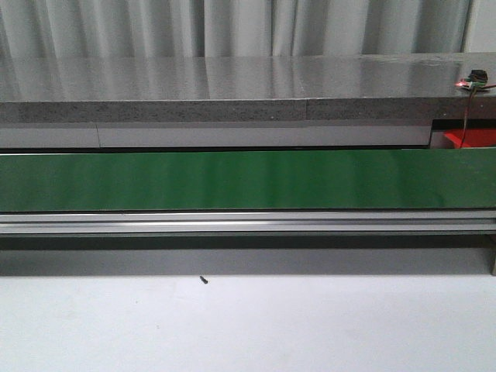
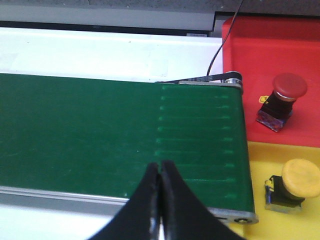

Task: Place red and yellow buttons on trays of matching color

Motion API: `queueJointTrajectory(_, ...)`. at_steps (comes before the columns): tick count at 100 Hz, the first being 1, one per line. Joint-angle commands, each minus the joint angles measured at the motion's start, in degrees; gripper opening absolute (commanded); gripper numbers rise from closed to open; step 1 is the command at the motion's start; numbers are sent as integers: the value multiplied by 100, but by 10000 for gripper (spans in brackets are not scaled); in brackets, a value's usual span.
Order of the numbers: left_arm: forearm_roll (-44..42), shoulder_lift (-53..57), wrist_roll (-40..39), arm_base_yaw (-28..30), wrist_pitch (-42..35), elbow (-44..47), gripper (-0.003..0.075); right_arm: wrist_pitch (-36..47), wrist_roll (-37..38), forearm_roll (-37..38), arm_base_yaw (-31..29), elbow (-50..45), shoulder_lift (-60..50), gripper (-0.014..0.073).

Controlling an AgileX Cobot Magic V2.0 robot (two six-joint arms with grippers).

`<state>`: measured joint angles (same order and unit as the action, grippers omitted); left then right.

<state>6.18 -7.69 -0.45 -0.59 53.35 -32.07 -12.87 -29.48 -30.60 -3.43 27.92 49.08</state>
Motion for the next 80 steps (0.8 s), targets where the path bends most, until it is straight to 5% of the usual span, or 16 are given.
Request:
queueJointTrajectory(1, 75, -78, 4, -37, -539, -140, -20, 126, -66, -15, 19, -13, -464, -68)
queueJointTrajectory(41, 61, -270, -120, -37, -532, -140, -20, -770, -66, -15, 19, -318, -1697, -68)
queueJointTrajectory(80, -618, -2024, -530, -26, -707, -737, -20, -790, -66, -15, 19, -332, -1740, -68)
